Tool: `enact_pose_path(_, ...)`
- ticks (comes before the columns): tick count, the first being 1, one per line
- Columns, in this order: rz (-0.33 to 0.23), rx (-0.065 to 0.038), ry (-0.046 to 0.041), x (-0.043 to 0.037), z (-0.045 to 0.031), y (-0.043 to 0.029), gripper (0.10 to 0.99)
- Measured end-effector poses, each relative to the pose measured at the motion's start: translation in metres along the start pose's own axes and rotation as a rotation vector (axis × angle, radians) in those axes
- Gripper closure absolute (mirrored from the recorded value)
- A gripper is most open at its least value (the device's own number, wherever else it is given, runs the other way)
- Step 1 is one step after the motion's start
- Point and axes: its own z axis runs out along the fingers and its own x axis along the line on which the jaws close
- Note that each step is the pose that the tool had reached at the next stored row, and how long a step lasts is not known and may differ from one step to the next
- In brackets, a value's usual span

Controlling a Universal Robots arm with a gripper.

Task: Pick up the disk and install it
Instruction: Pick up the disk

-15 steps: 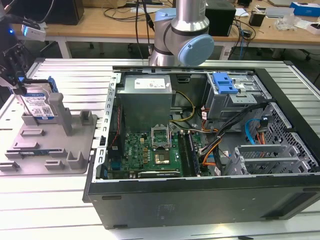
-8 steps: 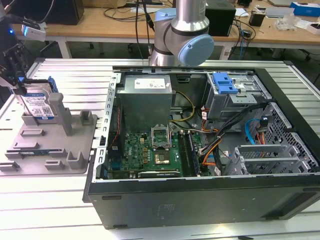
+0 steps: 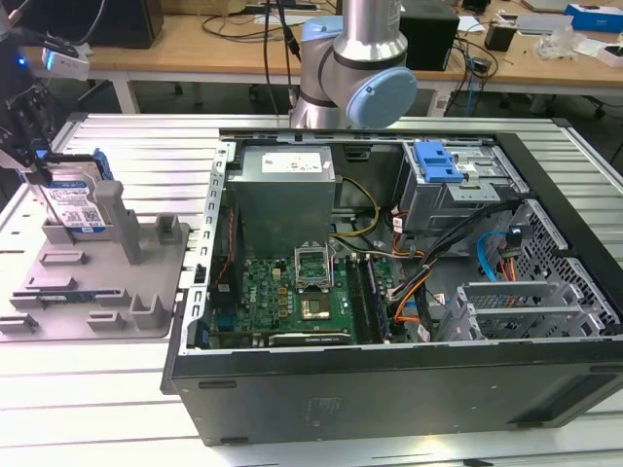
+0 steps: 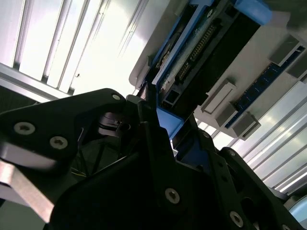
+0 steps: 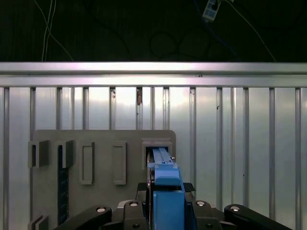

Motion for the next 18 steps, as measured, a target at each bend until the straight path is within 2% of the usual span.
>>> enact_pose_path(3,0.0,0.001,-0.0006,0.0,-0.0013,0.0,0.722)
enact_pose_path(11,0.0,0.0,0.0005,0.0002,-0.0166,0.0004,0.722)
enact_pose_path(18,0.0,0.0,0.0005,0.0005,-0.0366,0.0009,0.722)
